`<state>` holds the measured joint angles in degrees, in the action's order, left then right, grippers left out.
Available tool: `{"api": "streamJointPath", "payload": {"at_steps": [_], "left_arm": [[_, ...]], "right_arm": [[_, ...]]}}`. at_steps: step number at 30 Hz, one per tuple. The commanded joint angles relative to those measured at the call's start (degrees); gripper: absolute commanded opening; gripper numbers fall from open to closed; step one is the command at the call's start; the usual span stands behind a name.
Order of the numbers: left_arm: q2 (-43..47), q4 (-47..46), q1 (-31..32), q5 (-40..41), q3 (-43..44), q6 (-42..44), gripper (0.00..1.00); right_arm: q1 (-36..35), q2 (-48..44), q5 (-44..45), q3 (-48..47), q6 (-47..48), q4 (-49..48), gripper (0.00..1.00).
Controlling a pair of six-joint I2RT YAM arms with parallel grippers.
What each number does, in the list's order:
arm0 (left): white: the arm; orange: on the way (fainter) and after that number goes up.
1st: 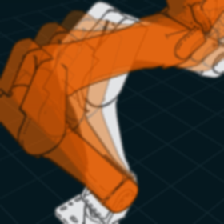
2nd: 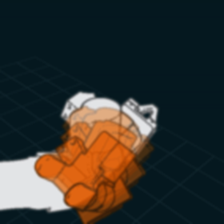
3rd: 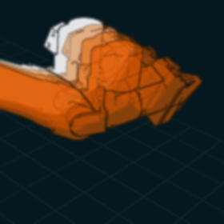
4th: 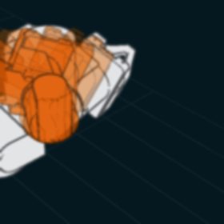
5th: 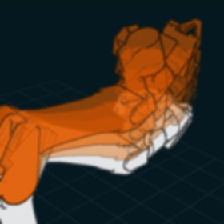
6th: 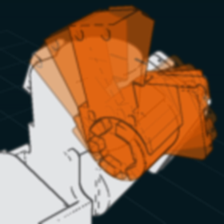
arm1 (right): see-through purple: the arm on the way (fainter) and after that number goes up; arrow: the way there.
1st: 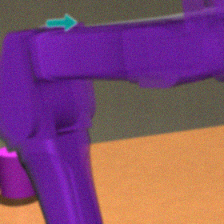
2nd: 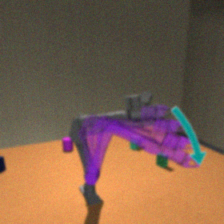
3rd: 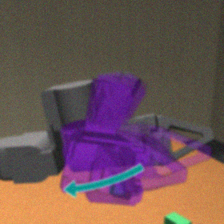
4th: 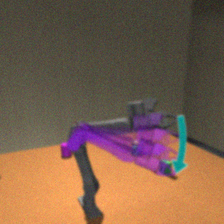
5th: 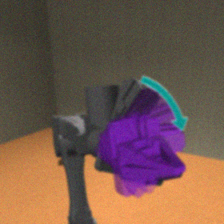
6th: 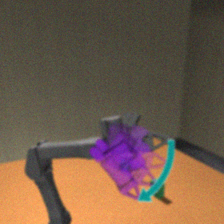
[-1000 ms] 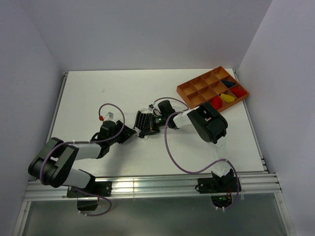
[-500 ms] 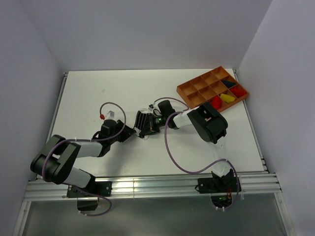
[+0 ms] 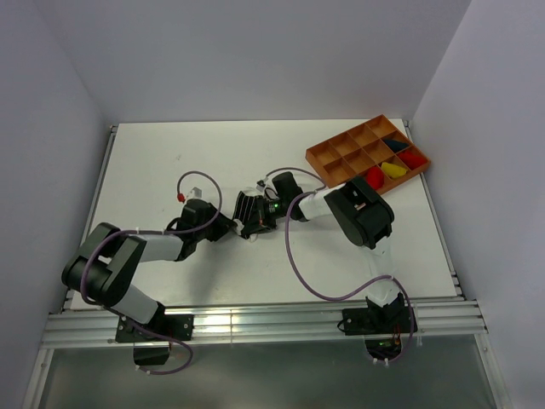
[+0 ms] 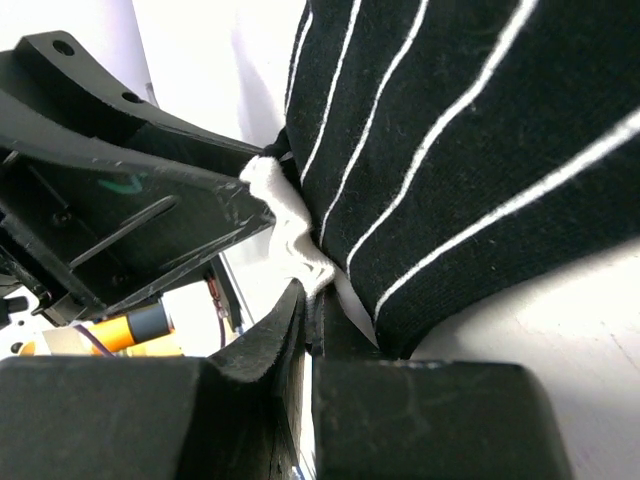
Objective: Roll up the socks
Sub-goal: Roll the sock at the center of the board.
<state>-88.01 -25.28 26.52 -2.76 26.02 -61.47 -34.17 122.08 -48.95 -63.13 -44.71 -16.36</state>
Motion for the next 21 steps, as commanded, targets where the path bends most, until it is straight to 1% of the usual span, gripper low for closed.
{"api": "streamJointPath", "payload": {"at_steps": [1,2,3,4,5,6,7,8,9,11,12,13,14,16,17,18,20,21], "left_arm": [[-1.82,8.73,0.20,2.50,1.84,-0.93,0.27],[-1.99,9.71,0.20,4.24,2.28,-1.19,0.25],[-2.43,10.76,0.20,4.43,2.45,-1.45,0.20],[-2.52,12.52,0.20,5.04,2.72,-1.46,0.19],[-2.87,13.84,0.20,5.31,3.59,-1.46,0.15],[-3.05,14.81,0.20,5.57,4.12,-1.20,0.14],[-3.22,16.65,0.20,5.75,5.34,-0.58,0.11],[-3.66,17.27,0.20,5.84,5.79,-0.14,0.10],[-3.75,17.98,0.20,6.02,6.40,0.73,0.10],[-4.54,19.90,0.20,6.28,7.81,1.44,0.09],[-4.72,20.61,0.20,6.37,8.34,2.05,0.09],[-5.07,20.97,0.20,6.37,8.95,2.41,0.09],[-5.33,21.32,0.20,6.19,9.13,3.11,0.09],[-5.59,21.76,0.20,5.93,10.10,3.81,0.08],[-5.94,22.02,0.20,5.84,10.36,3.99,0.09],[-6.12,22.72,0.20,5.93,10.71,4.51,0.08],[-6.30,23.08,0.20,5.93,11.42,5.13,0.08],[-6.39,23.34,0.20,5.84,11.68,5.66,0.08]], "right_arm": [[0.60,-0.53,2.28,-1.73,3.04,3.70,0.00],[0.51,-1.14,2.63,-1.73,3.48,4.23,0.00],[0.51,-1.58,2.98,-1.73,3.92,4.49,0.00],[0.42,-2.11,4.29,-1.73,4.97,5.54,0.01],[0.42,-3.24,4.91,-1.82,5.94,6.42,0.04],[0.34,-3.86,5.52,-1.90,6.82,7.04,0.07],[0.07,-5.44,6.92,-1.82,8.39,8.35,0.14],[-0.10,-6.23,7.55,-1.73,9.11,8.88,0.19],[-0.19,-7.20,8.34,-1.56,9.90,9.32,0.27],[-0.89,-10.45,11.58,-0.94,12.88,11.26,0.34],[-1.24,-11.68,12.73,-0.42,15.15,12.48,0.40],[-1.77,-14.04,13.87,-0.15,16.13,13.19,0.42],[-2.12,-15.28,16.93,0.64,18.41,14.33,0.45],[-2.65,-19.22,20.54,1.61,20.62,14.78,0.46],[-3.44,-20.55,24.13,2.13,21.76,14.78,0.45],[-3.88,-21.61,25.47,2.92,23.86,14.60,0.44],[-5.19,-23.20,26.71,2.93,25.45,14.43,0.39],[-5.64,-23.03,26.36,2.15,26.33,14.77,0.32]]}}
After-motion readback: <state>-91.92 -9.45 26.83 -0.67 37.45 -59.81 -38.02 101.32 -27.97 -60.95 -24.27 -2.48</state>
